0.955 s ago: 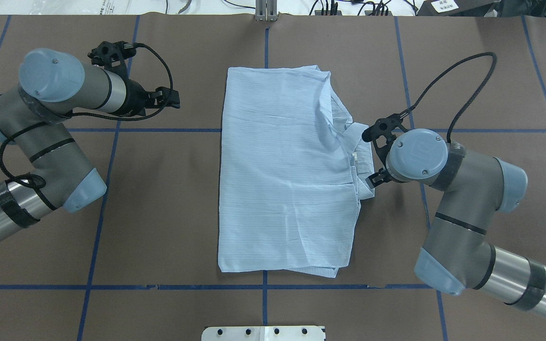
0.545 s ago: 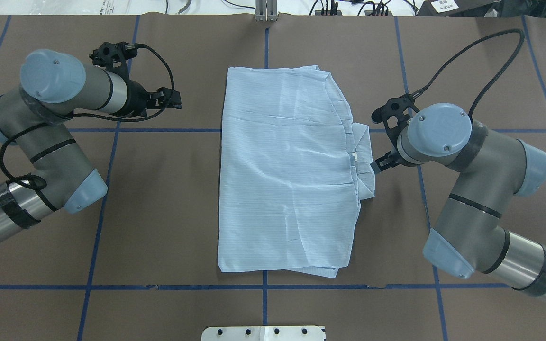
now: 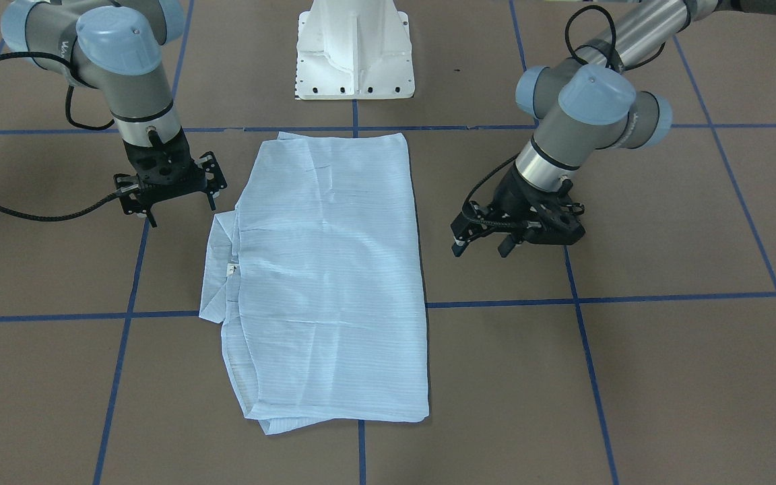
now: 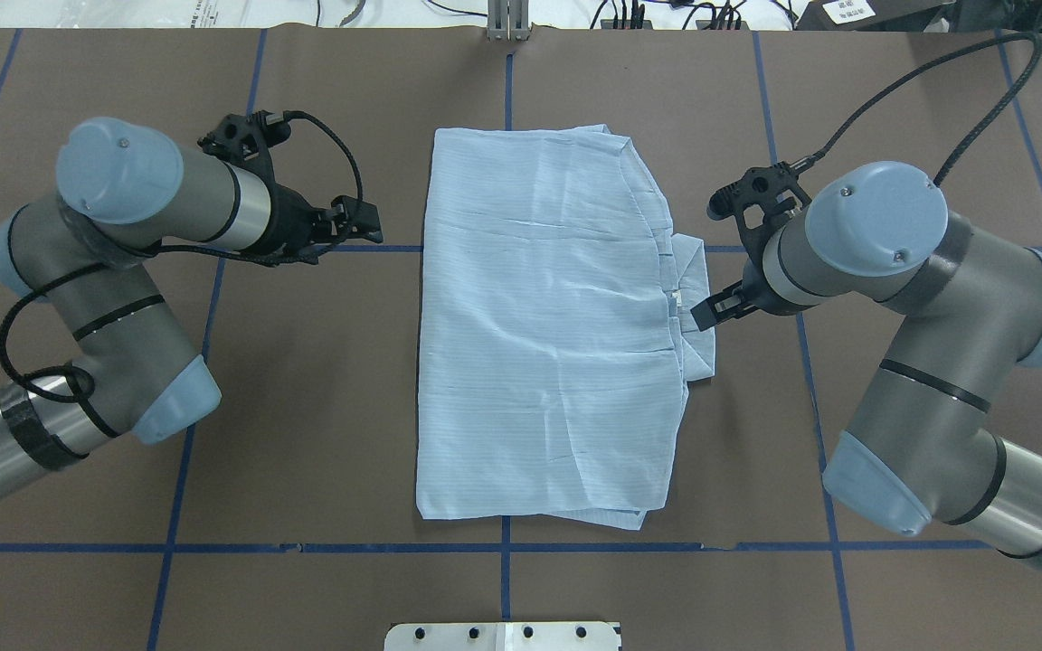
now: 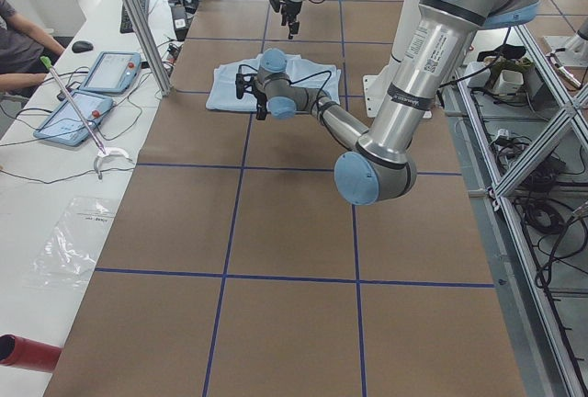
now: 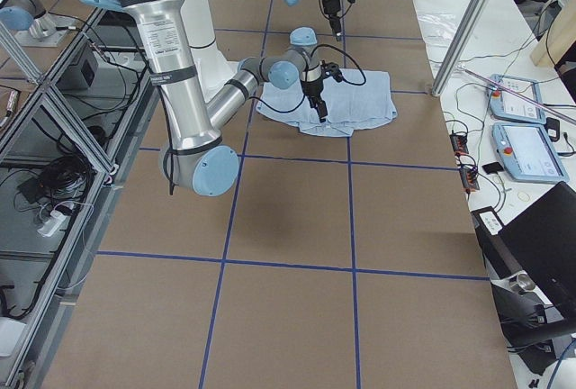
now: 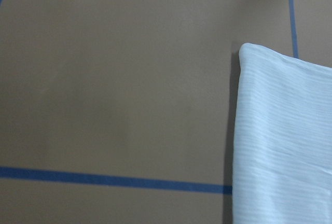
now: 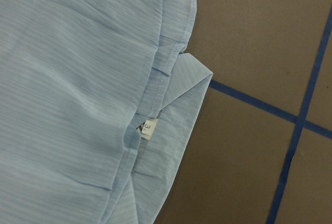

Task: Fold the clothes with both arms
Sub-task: 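Move the right gripper to the far shirt edge while the left gripper lowers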

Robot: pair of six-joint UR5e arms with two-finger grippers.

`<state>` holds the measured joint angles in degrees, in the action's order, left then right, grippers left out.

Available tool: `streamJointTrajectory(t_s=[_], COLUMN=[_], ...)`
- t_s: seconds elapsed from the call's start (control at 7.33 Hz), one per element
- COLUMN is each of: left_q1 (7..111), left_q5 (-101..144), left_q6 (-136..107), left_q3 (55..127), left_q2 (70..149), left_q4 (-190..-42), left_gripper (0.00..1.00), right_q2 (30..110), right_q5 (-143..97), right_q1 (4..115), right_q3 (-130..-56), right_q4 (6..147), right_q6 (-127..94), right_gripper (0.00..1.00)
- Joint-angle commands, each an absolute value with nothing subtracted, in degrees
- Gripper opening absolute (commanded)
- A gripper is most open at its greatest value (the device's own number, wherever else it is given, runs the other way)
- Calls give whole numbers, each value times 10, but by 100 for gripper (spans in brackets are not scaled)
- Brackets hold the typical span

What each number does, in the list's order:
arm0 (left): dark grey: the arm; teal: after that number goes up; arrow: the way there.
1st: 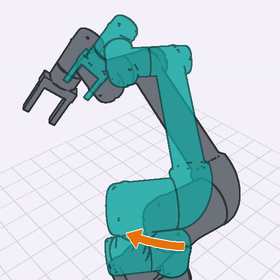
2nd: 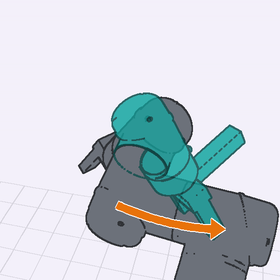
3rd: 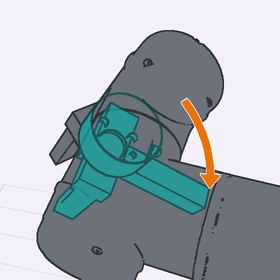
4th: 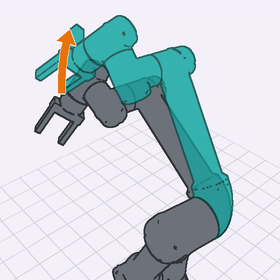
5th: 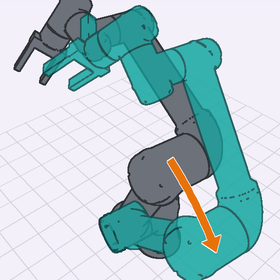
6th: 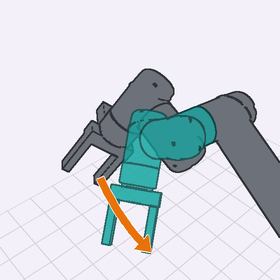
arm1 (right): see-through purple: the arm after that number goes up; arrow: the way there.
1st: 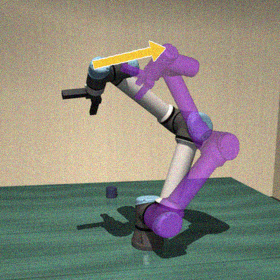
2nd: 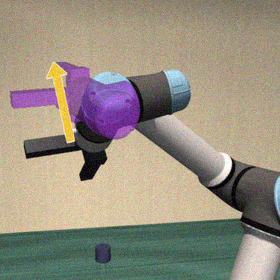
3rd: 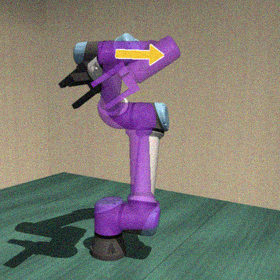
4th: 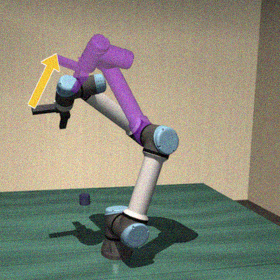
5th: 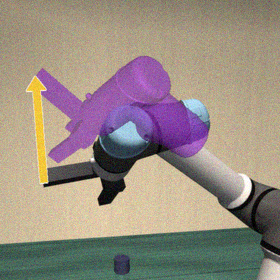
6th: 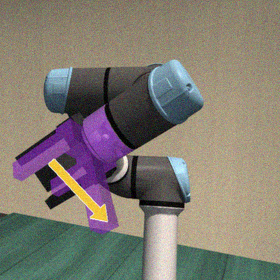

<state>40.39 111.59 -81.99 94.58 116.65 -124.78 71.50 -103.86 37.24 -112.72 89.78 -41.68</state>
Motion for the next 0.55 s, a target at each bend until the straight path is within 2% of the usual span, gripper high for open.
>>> streamJointTrajectory(t_s=[0.0,0.14,0.41], left_q1=[340,308,208], left_q5=[1116,1111,1025], left_q6=[-895,-926,-983], left_q3=[1034,1073,1080], left_q2=[1163,1163,1159], left_q4=[-1180,-1134,-1115], left_gripper=[100,100,99], right_q2=[720,738,766], right_q5=[-1063,-1060,-1060], right_q1=[339,320,294], right_q3=[-1150,-1165,-1202], right_q4=[896,896,883], right_q6=[-550,-561,-606], right_gripper=[100,100,100])
